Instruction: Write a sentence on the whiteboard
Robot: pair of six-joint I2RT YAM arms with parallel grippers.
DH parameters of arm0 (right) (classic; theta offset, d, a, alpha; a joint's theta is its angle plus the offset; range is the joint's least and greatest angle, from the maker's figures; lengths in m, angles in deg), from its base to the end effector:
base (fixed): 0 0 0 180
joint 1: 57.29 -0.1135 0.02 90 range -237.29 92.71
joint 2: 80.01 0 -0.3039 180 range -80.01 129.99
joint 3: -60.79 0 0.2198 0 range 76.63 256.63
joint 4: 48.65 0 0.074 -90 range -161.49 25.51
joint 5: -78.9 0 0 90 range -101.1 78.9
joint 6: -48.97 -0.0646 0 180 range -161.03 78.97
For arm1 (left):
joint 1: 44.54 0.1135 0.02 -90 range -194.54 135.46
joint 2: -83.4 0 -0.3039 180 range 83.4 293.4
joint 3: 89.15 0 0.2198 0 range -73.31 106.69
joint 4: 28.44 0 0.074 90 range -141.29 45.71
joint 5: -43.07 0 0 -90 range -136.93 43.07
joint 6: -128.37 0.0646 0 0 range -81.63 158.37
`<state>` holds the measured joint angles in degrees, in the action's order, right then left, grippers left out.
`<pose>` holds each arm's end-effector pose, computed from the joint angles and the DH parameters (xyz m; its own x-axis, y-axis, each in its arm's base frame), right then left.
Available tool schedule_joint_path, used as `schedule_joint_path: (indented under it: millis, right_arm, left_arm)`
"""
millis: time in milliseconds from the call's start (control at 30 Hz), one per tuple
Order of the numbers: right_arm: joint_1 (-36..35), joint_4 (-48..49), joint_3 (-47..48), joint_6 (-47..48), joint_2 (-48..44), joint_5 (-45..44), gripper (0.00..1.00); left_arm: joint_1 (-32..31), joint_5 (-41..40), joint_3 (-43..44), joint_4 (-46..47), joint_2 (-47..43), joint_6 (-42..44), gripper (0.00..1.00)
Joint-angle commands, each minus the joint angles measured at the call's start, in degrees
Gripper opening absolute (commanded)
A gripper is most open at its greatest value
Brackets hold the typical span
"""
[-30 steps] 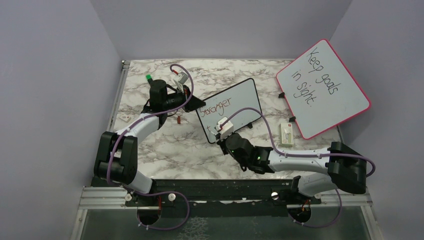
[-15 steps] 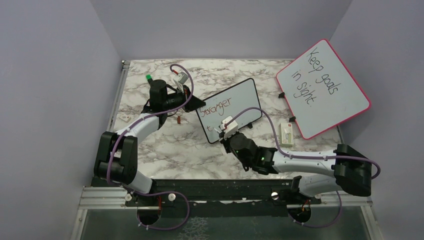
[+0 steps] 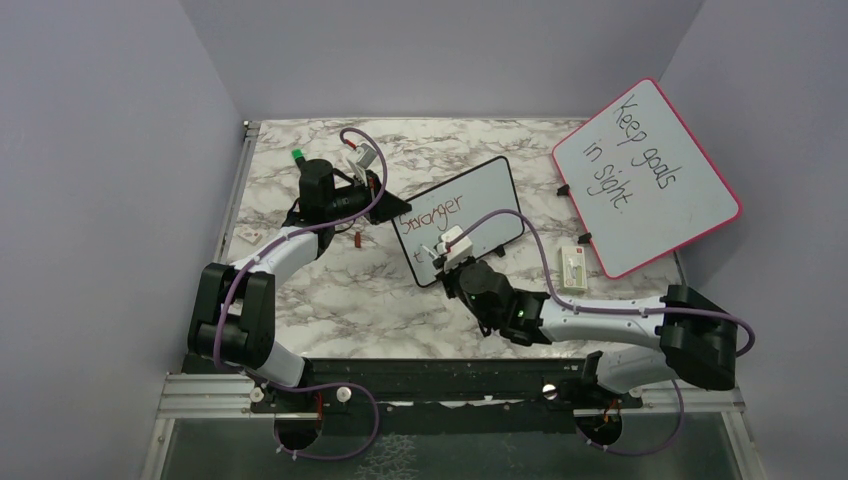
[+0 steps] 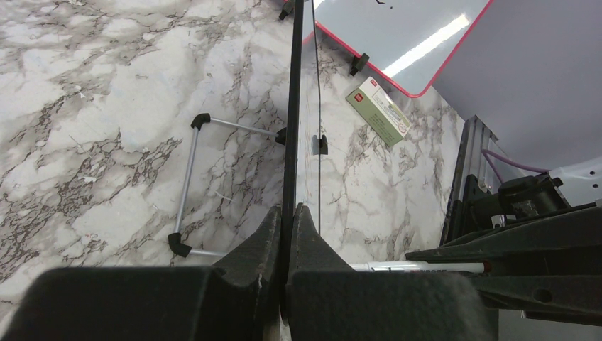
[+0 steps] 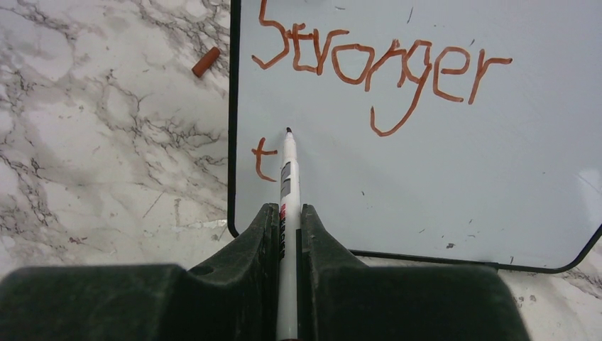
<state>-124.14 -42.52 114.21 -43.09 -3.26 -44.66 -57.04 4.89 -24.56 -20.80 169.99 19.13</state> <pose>0.1407 0.2382 0.2845 -0.1363 -0.2425 -0.9605 -0.5541 0.8224 -0.1290 0.2976 -0.1180 0.3063 -0.5177 -0.0939 -0.8504 0.7485 0.4318 -0.5033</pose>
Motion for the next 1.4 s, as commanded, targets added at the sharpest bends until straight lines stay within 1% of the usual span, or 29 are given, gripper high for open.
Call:
schedule_joint_path:
  millis: [0,400,633,833,1367]
  right_arm:
    - [0.9,3.5,2.4,1.1,1.2,0.0,0.01]
    - [1.4,1.9,3.4,0.8,2.5,1.8,0.01]
    - [1.4,-3.2,3.7,-0.9,2.5,1.2,0.01]
    - [1.4,-6.8,3.1,-3.1,1.8,2.5,0.01]
    - [1.4,-12.6,1.5,-5.9,0.2,4.6,0.01]
  left_arm:
    - [-0.3,-4.9,-0.7,-5.9,1.8,2.5,0.00]
    - [-0.3,-4.9,-0.8,-5.9,1.8,2.5,0.00]
    - [-0.3,-4.8,-0.7,-5.9,1.8,2.5,0.00]
    - [-0.2,-4.8,-0.7,-5.9,1.8,2.5,0.00]
    - [-0.3,-5.0,-0.7,-5.9,1.7,2.4,0.00]
